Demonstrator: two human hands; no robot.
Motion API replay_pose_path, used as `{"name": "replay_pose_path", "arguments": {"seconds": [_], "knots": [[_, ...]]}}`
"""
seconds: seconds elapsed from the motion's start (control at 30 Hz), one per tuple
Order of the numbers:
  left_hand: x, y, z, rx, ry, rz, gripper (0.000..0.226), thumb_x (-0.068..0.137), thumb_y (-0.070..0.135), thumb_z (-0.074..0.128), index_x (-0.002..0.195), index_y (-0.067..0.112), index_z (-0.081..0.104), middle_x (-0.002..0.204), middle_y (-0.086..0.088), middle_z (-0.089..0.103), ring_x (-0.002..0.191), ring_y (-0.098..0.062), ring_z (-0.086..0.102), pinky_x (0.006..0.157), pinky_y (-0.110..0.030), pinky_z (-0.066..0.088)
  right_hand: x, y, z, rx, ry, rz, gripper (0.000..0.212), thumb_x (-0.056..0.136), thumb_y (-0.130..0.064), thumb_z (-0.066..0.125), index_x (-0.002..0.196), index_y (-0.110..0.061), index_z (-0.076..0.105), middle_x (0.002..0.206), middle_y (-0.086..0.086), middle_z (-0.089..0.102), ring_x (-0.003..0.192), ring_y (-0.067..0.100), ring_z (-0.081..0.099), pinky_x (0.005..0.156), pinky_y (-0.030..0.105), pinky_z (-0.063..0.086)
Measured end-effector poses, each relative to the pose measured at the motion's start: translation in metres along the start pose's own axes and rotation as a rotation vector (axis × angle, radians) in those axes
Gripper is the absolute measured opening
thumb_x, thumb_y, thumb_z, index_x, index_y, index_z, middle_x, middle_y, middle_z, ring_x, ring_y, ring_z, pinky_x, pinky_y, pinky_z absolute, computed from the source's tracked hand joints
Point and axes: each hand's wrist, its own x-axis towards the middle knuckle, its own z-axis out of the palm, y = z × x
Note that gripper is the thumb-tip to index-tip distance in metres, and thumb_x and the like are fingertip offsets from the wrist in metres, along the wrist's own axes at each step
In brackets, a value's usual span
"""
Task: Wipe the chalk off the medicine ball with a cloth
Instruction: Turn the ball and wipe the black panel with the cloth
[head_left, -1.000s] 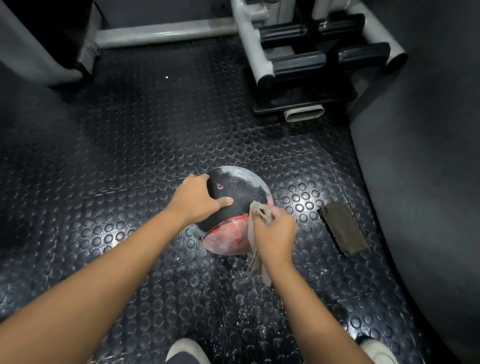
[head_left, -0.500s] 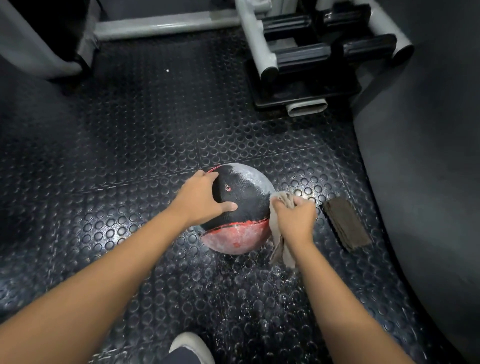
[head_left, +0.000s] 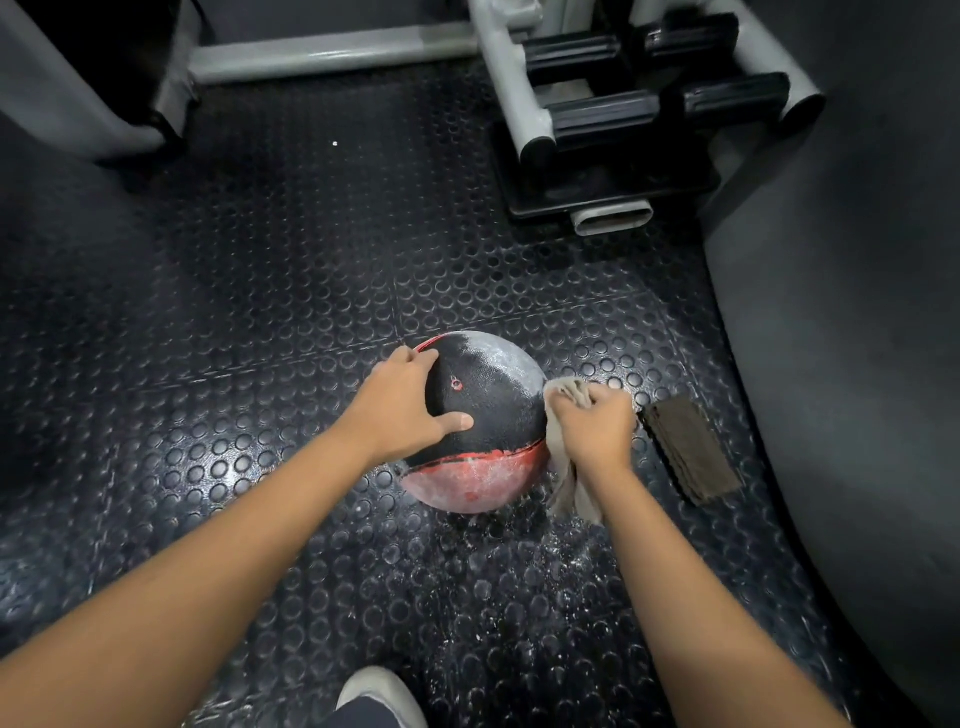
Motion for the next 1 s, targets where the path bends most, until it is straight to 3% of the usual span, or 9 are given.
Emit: {"name": "replay_pose_path", "arguments": {"seconds": [0.13, 0.27, 0.4, 0.57, 0.77, 0.83, 0.9, 1.0], "knots": [[0.000, -0.004, 0.001, -0.004, 0.004, -0.005, 0.090, 0.077, 0.051, 0.075, 0.148, 0.013, 0.034, 0.133, -0.006, 0.044, 0.127, -0.028, 0.043, 0.106, -0.039, 0.036, 0.034, -0.012, 0.006, -0.054, -0.010, 0.039, 0.045, 0.083, -0.011, 0.070, 0.049, -0.017, 0.041, 0.049, 0.001, 0.039, 0.050, 0.015, 0.032, 0.048, 0.025, 0.025], [0.004, -0.009, 0.001, -0.022, -0.001, 0.008, 0.094, 0.077, 0.051, 0.075, 0.151, 0.015, 0.029, 0.141, -0.003, 0.040, 0.132, -0.025, 0.039, 0.109, -0.038, 0.034, -0.001, 0.004, -0.001, -0.022, -0.032, 0.027, 0.047, 0.085, -0.009, 0.070, 0.048, -0.014, 0.041, 0.045, -0.003, 0.039, 0.041, 0.011, 0.030, 0.042, 0.024, 0.028], [0.004, -0.009, 0.004, 0.012, -0.025, 0.071, 0.096, 0.076, 0.049, 0.076, 0.152, 0.015, 0.027, 0.149, -0.002, 0.034, 0.138, -0.023, 0.032, 0.114, -0.037, 0.029, -0.020, 0.016, -0.010, -0.016, -0.037, 0.029, 0.049, 0.084, -0.005, 0.070, 0.046, -0.014, 0.040, 0.036, -0.012, 0.037, 0.031, 0.002, 0.028, 0.034, 0.011, 0.023], [0.001, -0.005, 0.007, 0.056, -0.017, 0.086, 0.098, 0.077, 0.052, 0.075, 0.153, 0.016, 0.024, 0.151, -0.003, 0.030, 0.138, -0.025, 0.029, 0.116, -0.040, 0.027, 0.023, -0.003, -0.005, 0.010, -0.005, 0.071, 0.055, 0.084, -0.010, 0.072, 0.048, -0.019, 0.032, 0.047, -0.002, 0.034, 0.044, 0.013, 0.026, 0.044, 0.023, 0.020], [0.005, -0.014, 0.001, -0.017, -0.011, 0.043, 0.093, 0.078, 0.049, 0.075, 0.152, 0.017, 0.028, 0.147, 0.000, 0.036, 0.136, -0.023, 0.035, 0.111, -0.037, 0.030, -0.026, 0.003, 0.004, -0.004, -0.047, -0.042, 0.020, 0.084, -0.012, 0.070, 0.065, -0.010, 0.065, 0.061, 0.000, 0.060, 0.049, 0.010, 0.047, 0.044, 0.020, 0.039], [0.006, -0.012, 0.001, -0.007, -0.021, 0.054, 0.093, 0.079, 0.049, 0.074, 0.152, 0.015, 0.027, 0.147, -0.001, 0.036, 0.136, -0.023, 0.034, 0.112, -0.037, 0.029, -0.036, 0.006, 0.006, -0.073, -0.041, -0.113, 0.013, 0.085, -0.014, 0.070, 0.072, -0.015, 0.069, 0.070, 0.002, 0.065, 0.056, 0.015, 0.056, 0.048, 0.029, 0.048], [0.007, -0.010, 0.002, 0.014, -0.027, 0.066, 0.095, 0.079, 0.051, 0.073, 0.153, 0.014, 0.026, 0.148, -0.002, 0.035, 0.138, -0.024, 0.033, 0.113, -0.038, 0.030, -0.018, 0.000, 0.007, -0.150, -0.009, -0.126, 0.028, 0.087, -0.014, 0.067, 0.060, -0.017, 0.061, 0.061, 0.002, 0.060, 0.051, 0.017, 0.049, 0.046, 0.033, 0.044], [0.008, -0.007, 0.002, 0.032, -0.036, 0.061, 0.097, 0.078, 0.052, 0.073, 0.153, 0.013, 0.025, 0.148, -0.003, 0.035, 0.138, -0.025, 0.033, 0.114, -0.040, 0.030, 0.024, -0.014, 0.008, -0.215, 0.018, -0.055, 0.040, 0.087, -0.016, 0.064, 0.051, -0.015, 0.047, 0.049, -0.001, 0.043, 0.048, 0.015, 0.035, 0.048, 0.027, 0.031]]}}
